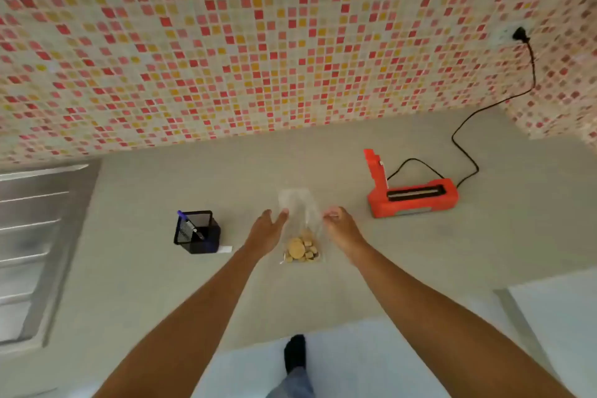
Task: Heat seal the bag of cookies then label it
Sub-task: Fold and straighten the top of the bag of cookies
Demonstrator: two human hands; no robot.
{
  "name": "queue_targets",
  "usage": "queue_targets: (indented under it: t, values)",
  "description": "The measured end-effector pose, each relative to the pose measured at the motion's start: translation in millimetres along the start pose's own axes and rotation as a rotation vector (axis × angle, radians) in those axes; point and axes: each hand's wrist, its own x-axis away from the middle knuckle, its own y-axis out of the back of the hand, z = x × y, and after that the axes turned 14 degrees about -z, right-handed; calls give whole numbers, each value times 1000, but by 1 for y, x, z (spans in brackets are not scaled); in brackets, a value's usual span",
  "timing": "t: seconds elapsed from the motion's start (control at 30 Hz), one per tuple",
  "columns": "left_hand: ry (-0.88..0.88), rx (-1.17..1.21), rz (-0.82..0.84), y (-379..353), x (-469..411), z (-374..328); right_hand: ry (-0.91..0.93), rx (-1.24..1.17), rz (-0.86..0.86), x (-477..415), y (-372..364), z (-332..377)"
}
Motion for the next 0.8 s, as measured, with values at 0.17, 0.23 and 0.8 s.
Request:
queue_targets:
  t: [0.17,0.23,0.8]
  values:
    - [76,17,16,-11,-8,7,-190,-45,14,8,-19,-24]
    - [106,217,45,-11,-7,8,-222,-110,-23,12,-22,-25]
    - [-145,606,13,-6,7,37,153,-83,-118,33,-5,-35]
